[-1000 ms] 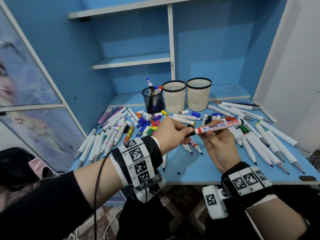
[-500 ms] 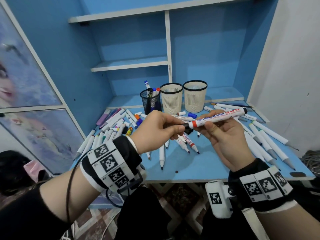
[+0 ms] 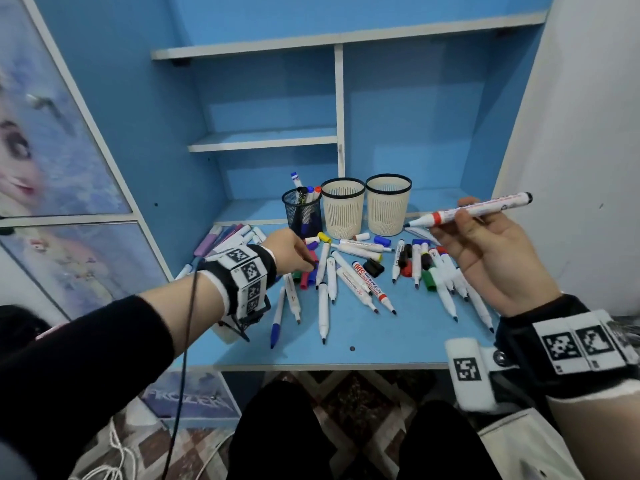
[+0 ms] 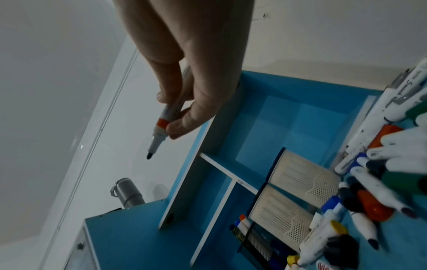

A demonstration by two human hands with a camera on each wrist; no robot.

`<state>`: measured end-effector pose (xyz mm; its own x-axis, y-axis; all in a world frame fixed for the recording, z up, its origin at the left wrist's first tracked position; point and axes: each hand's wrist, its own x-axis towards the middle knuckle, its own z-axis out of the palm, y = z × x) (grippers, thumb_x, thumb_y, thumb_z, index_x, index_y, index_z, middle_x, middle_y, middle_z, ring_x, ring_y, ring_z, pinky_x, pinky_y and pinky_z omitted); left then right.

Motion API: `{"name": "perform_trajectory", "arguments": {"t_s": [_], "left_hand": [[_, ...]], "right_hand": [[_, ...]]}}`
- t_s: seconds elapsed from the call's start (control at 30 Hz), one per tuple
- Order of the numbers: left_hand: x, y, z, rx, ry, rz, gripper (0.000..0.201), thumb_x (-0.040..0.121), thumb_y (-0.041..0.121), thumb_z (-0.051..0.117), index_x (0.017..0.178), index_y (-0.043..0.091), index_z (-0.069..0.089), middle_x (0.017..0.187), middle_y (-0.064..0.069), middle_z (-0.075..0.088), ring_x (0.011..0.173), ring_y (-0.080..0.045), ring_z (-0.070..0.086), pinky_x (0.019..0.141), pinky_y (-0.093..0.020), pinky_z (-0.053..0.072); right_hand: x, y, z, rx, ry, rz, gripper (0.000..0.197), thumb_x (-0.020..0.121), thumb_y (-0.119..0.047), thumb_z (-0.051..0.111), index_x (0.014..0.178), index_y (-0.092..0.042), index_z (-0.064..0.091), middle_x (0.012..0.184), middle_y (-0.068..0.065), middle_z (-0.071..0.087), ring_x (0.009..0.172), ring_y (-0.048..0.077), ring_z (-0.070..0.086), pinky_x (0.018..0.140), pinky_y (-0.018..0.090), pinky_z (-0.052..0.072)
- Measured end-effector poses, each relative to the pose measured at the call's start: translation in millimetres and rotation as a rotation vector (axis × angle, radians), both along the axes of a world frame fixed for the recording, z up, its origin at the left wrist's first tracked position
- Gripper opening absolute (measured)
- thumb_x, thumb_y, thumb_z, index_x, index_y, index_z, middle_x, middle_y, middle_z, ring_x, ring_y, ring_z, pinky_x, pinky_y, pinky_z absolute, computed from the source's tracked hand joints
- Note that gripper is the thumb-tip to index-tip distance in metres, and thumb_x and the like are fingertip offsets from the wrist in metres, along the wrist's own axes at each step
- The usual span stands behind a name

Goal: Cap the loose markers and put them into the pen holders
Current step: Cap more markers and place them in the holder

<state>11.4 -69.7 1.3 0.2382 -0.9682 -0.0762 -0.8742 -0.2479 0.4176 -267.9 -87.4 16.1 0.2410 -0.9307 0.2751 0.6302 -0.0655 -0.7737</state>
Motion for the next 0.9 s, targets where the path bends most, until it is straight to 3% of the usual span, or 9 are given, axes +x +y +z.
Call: {"name": "perform_trajectory", "arguments": {"t_s": [0.1, 0.27, 0.33, 0.43, 0.5, 0.7, 0.83, 0.9], "left_hand": [[0.2, -22.1, -7.8, -0.007, -0.041, 0.069, 0.020, 0.079, 0.026, 0.073, 0.095, 0.013, 0.075, 0.093, -0.003, 0.070, 0.083, -0.013, 0.058, 0.070, -0.024, 0.041], [-5.9, -50.9, -11.3, -0.001, -0.038, 0.124, 0.033, 0.077, 0.033, 0.075, 0.095, 0.005, 0.074, 0.092, -0.012, 0.071, 0.076, -0.019, 0.057, 0.072, -0.030, 0.049], [-13.5, -58.8, -10.5, 0.008, -0.081, 0.086, 0.034, 0.078, 0.032, 0.074, 0.098, 0.004, 0.073, 0.097, -0.012, 0.069, 0.083, -0.022, 0.060, 0.073, -0.029, 0.048], [-31.7, -69.0, -9.8, -0.001, -0.051, -0.038, 0.025, 0.081, 0.022, 0.071, 0.101, 0.009, 0.072, 0.108, -0.007, 0.068, 0.100, -0.019, 0.062, 0.077, -0.023, 0.047], [-47.9, -74.0, -9.3, 0.015, -0.024, -0.134, 0.018, 0.083, 0.018, 0.069, 0.100, 0.012, 0.073, 0.111, -0.005, 0.068, 0.103, -0.016, 0.061, 0.083, -0.022, 0.047], [-84.9, -94.7, -13.5, 0.167, -0.157, -0.332, 0.021, 0.083, 0.012, 0.069, 0.103, 0.014, 0.073, 0.108, -0.002, 0.070, 0.098, -0.015, 0.062, 0.080, -0.021, 0.047], [-97.4, -109.9, -15.2, 0.232, -0.264, -0.345, 0.023, 0.078, 0.011, 0.074, 0.102, 0.010, 0.073, 0.108, -0.006, 0.071, 0.095, -0.018, 0.064, 0.084, -0.027, 0.052], [-102.6, -114.1, -15.8, 0.239, -0.309, -0.335, 0.022, 0.077, 0.018, 0.076, 0.095, 0.007, 0.072, 0.105, -0.009, 0.070, 0.088, -0.018, 0.062, 0.079, -0.028, 0.050]], "right_hand": [[4.2, 5.7, -0.5, 0.045, 0.045, 0.030, 0.036, 0.058, -0.019, 0.071, 0.089, -0.008, 0.057, 0.080, 0.007, 0.069, 0.085, 0.021, 0.070, 0.072, 0.025, 0.056], [3.9, 10.4, -5.8, 0.113, 0.097, 0.036, 0.042, 0.057, -0.018, 0.070, 0.093, -0.004, 0.055, 0.079, 0.008, 0.071, 0.081, 0.020, 0.072, 0.068, 0.024, 0.057], [0.3, 8.5, -10.0, 0.153, 0.131, 0.028, 0.043, 0.054, -0.017, 0.073, 0.092, -0.004, 0.057, 0.076, 0.009, 0.071, 0.078, 0.020, 0.072, 0.067, 0.025, 0.057], [-4.3, 4.4, -18.3, 0.232, 0.163, 0.011, 0.011, 0.081, -0.001, 0.060, 0.092, -0.002, 0.058, 0.075, 0.009, 0.069, 0.071, 0.018, 0.070, 0.064, 0.025, 0.058], [-6.0, 1.2, -26.3, 0.280, 0.173, -0.016, 0.006, 0.089, 0.000, 0.053, 0.091, -0.002, 0.058, 0.074, 0.010, 0.069, 0.065, 0.017, 0.069, 0.062, 0.023, 0.058], [-3.0, -2.3, -48.7, 0.385, 0.172, -0.146, 0.009, 0.090, 0.003, 0.054, 0.085, -0.003, 0.059, 0.071, 0.011, 0.065, 0.057, 0.014, 0.065, 0.057, 0.021, 0.056], [-4.0, 0.5, -58.7, 0.426, 0.193, -0.141, 0.007, 0.089, 0.003, 0.055, 0.086, -0.003, 0.058, 0.069, 0.013, 0.065, 0.064, 0.020, 0.063, 0.059, 0.023, 0.057], [-6.0, 1.0, -61.2, 0.427, 0.203, -0.150, 0.007, 0.090, 0.003, 0.055, 0.087, -0.002, 0.059, 0.072, 0.014, 0.064, 0.068, 0.023, 0.063, 0.061, 0.024, 0.058]]}}
